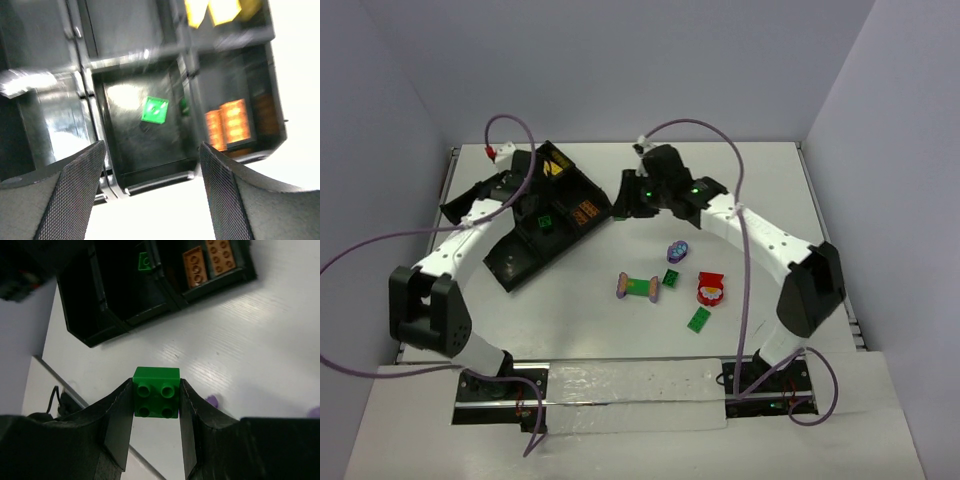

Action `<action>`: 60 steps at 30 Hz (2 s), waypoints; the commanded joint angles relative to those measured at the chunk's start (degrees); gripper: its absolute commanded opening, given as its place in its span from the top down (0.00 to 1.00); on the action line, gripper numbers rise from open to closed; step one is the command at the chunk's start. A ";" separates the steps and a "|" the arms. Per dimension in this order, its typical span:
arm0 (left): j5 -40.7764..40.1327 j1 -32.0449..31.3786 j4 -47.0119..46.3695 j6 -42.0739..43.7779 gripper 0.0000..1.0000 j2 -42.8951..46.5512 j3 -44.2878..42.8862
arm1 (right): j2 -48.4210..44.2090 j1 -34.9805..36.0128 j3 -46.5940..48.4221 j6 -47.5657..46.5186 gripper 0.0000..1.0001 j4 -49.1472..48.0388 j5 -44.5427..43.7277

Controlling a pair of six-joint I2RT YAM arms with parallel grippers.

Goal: Sort the legos into containers by color

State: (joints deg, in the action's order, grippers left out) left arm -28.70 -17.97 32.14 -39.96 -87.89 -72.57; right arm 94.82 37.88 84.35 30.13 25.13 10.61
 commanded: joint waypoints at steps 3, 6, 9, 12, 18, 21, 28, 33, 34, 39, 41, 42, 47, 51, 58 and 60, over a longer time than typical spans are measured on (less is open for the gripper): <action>-1.16 5.07 8.74 -0.51 0.01 13.61 -10.67 | 14.05 8.20 16.99 -2.28 0.86 4.85 -7.96; 1.35 7.17 9.08 1.47 0.01 18.10 -12.24 | 20.06 10.36 24.82 -3.19 0.86 5.70 -8.60; 2.62 7.68 10.04 3.21 0.01 21.00 -13.57 | 25.21 11.86 31.00 -4.19 0.85 5.81 -10.37; 3.46 7.77 9.97 3.25 0.01 22.72 -13.11 | 30.74 12.57 38.76 -3.71 0.82 5.61 -12.08; 3.92 7.77 11.07 3.57 0.01 23.76 -11.31 | 38.48 12.66 46.29 -1.69 0.74 1.80 -14.50; 3.91 7.77 11.63 3.90 0.01 24.13 -11.12 | 42.39 12.66 50.63 -0.91 0.64 0.92 -13.81; 4.53 7.77 11.53 3.13 0.01 25.22 -10.48 | 48.17 12.74 56.34 0.63 0.33 -1.58 -9.30; 4.87 7.77 11.24 1.98 0.01 25.74 -9.30 | 43.76 12.66 54.18 -0.74 0.31 -1.49 -10.23; 5.10 7.77 10.81 1.60 0.01 25.97 -8.62 | 41.53 12.63 51.75 -1.62 0.30 -1.51 -11.43; 5.02 7.77 9.03 0.23 0.01 27.25 -5.09 | 28.45 12.26 37.00 -5.18 0.30 -1.04 -17.25; 4.75 7.77 8.17 0.21 0.01 27.75 -3.47 | 22.64 12.00 31.64 -5.39 0.30 -1.16 -18.32; 4.64 7.77 7.18 0.38 0.01 28.16 -2.60 | 19.25 11.65 24.48 -5.51 0.30 -1.69 -18.73; 10.85 7.64 6.62 2.99 0.01 26.94 0.10 | 3.19 10.68 -1.74 -3.11 0.28 -4.61 -21.50; 13.23 4.41 5.95 3.74 0.01 24.70 2.39 | -9.77 9.51 -19.79 0.93 0.27 -6.23 -24.01; 13.85 -1.87 3.63 3.00 0.01 21.57 2.93 | -18.79 0.93 -38.16 5.12 0.37 -6.90 -23.08; 13.09 -3.25 3.63 2.95 0.01 19.80 2.46 | -19.87 -0.94 -40.32 5.47 0.37 -6.20 -22.29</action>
State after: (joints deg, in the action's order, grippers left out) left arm -16.10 -19.15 39.19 -37.27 -66.35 -69.01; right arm 78.73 40.02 46.57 32.90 20.72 -11.26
